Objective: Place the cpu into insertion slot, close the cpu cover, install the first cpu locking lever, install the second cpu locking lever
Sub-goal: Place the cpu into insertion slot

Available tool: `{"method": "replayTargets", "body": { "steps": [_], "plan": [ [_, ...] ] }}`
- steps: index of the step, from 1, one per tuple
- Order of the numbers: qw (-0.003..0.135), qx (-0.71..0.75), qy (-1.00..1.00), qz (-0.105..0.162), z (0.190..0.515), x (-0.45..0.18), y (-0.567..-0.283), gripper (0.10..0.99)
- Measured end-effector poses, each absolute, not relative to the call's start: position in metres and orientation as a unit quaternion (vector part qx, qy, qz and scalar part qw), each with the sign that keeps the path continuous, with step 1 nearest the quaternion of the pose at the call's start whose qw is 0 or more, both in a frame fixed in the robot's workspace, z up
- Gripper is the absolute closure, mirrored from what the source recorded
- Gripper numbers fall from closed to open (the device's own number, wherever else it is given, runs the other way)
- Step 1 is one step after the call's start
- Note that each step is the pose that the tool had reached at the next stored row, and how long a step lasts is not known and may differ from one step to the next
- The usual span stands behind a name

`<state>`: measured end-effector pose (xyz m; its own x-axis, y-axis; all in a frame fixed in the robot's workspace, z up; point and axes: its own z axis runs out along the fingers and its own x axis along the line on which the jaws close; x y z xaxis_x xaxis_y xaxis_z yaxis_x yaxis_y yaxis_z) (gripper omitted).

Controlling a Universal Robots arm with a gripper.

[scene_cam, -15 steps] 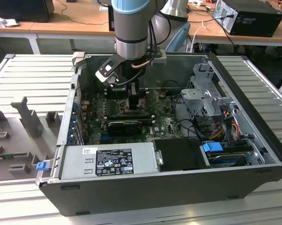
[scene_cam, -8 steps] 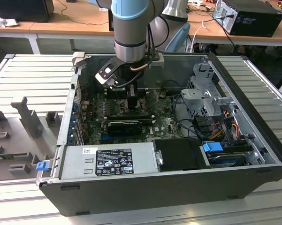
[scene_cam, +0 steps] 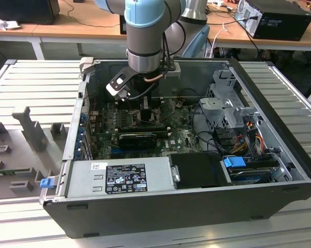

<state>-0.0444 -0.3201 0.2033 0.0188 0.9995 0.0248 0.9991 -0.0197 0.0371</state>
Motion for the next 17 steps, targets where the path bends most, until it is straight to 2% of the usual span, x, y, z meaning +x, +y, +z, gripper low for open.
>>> {"method": "replayTargets", "body": {
  "steps": [8,10,11,17],
  "plan": [
    [0.005,0.714,0.699,0.022,0.2011,-0.0443,-0.3198,0.557],
    [0.005,0.714,0.699,0.022,0.2011,-0.0443,-0.3197,0.545],
    [0.005,0.714,0.699,0.022,0.2011,-0.0443,-0.3197,0.482],
    [0.005,0.715,0.699,0.022,0.209,-0.0443,-0.3197,0.482]
  ]
}}
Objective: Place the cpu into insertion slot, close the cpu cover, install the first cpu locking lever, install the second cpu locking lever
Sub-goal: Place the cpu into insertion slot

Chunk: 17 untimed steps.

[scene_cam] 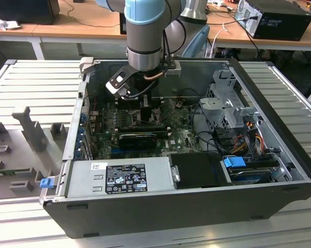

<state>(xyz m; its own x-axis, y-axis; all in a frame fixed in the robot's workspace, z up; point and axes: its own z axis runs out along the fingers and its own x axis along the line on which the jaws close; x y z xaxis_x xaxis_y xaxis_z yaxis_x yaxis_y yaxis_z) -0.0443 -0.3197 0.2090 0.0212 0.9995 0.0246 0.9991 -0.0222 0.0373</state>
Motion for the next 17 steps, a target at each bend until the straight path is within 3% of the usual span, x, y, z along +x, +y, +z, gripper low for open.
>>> {"method": "replayTargets", "body": {
  "steps": [2,3,4,10,17],
  "plan": [
    [0.005,0.715,0.699,0.022,0.211,-0.0443,-0.3197,0.482],
    [0.005,0.715,0.699,0.022,0.2114,-0.0443,-0.3196,0.561],
    [0.005,0.715,0.699,0.022,0.2117,-0.0443,-0.3196,0.561],
    [0.005,0.715,0.699,0.022,0.2144,-0.0443,-0.3196,0.98],
    [0.005,0.715,0.699,0.022,0.217,-0.0443,-0.3197,0.98]
  ]
}}
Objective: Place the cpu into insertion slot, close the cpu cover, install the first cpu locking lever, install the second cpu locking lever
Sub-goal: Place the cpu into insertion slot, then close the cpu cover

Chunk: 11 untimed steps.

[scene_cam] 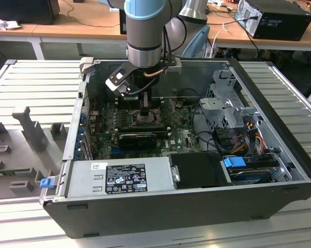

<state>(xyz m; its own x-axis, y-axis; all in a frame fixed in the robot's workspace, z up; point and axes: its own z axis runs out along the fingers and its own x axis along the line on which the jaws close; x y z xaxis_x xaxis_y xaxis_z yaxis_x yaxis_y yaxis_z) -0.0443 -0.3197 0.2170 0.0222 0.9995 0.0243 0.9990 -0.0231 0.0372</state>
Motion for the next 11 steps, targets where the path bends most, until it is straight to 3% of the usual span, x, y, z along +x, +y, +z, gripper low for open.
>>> {"method": "replayTargets", "body": {
  "steps": [11],
  "plan": [
    [0.005,0.715,0.699,0.022,0.2236,-0.0443,-0.3196,0.98]
  ]
}}
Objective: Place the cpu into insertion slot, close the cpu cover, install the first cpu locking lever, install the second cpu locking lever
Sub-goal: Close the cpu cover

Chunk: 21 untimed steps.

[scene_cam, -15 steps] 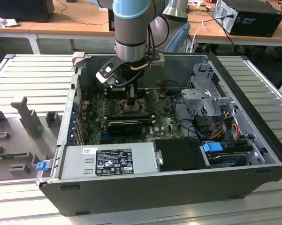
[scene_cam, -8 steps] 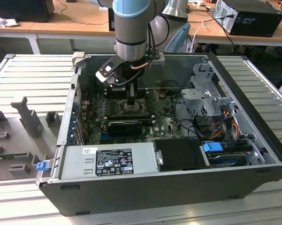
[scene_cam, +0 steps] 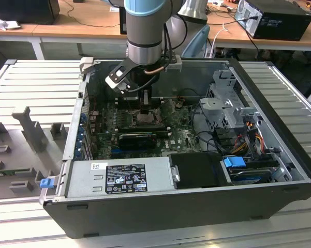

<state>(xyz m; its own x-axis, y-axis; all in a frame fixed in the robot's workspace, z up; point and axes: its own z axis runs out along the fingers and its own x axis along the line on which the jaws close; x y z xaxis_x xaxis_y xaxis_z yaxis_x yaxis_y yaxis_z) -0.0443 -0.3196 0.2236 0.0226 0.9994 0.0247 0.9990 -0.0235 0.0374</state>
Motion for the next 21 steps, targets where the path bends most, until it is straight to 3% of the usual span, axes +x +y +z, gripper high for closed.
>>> {"method": "replayTargets", "body": {
  "steps": [8,21],
  "plan": [
    [-0.004,0.715,0.699,0.025,0.224,-0.032,-0.324,0.98],
    [-0.005,0.715,0.699,0.025,0.242,-0.027,-0.323,0.98]
  ]
}}
